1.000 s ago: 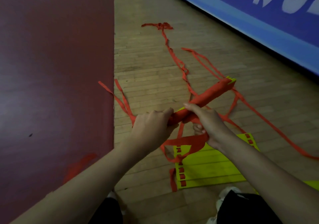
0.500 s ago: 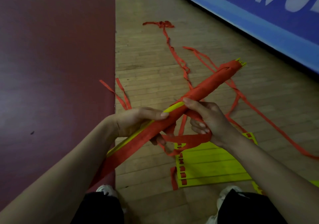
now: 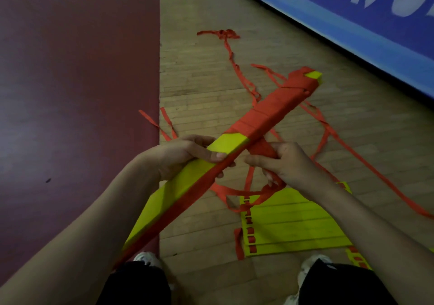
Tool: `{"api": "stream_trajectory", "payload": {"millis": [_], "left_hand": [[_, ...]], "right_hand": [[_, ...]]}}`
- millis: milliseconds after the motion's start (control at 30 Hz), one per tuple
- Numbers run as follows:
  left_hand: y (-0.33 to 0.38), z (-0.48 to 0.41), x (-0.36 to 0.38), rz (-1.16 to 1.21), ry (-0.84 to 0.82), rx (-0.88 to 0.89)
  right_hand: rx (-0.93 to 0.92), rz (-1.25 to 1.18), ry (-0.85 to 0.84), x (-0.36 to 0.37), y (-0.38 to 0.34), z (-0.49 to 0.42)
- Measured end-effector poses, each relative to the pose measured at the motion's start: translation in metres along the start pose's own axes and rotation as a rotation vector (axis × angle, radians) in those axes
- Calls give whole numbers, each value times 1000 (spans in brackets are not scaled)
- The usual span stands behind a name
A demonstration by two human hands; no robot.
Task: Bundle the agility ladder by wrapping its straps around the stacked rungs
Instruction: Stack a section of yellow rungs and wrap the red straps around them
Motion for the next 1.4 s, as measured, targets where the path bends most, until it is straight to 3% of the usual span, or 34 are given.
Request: {"api": "stream_trajectory", "payload": {"millis": [367, 533, 700, 833, 900, 1000, 1167, 1267, 1400], "left_hand": [[11, 9, -7, -127, 416, -34], [13, 2, 0, -510, 546, 9], [26, 4, 16, -992, 752, 78], [27, -5, 36, -1406, 783, -22], [25, -7, 38, -1449, 739, -37], [23, -7, 27, -1207, 594, -8], [-5, -12, 7, -288, 310, -101], [-26, -7, 10, -121, 136, -290], [-26, -4, 4, -59, 84, -272]], "right_hand": [[-56, 237, 198, -1, -7, 1], [-59, 227, 275, -1, -8, 0], [90, 113, 352, -4, -3, 0], [167, -99, 352, -2, 12, 1], [203, -210, 341, -2, 23, 2], [205, -317, 310, -1, 29, 2], [137, -399, 193, 1, 21, -1], [130, -379, 120, 6, 16, -1], [143, -247, 34, 9, 13, -2]]}}
Point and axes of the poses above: each hand's wrist, its own z-axis away from the middle knuckle, its own x-axis out of the palm, y = z × x, the point moved 8 cm from there along -z, towards the middle knuckle, and after that the axes turned 12 degrees about -y, right-handed, at the moved point
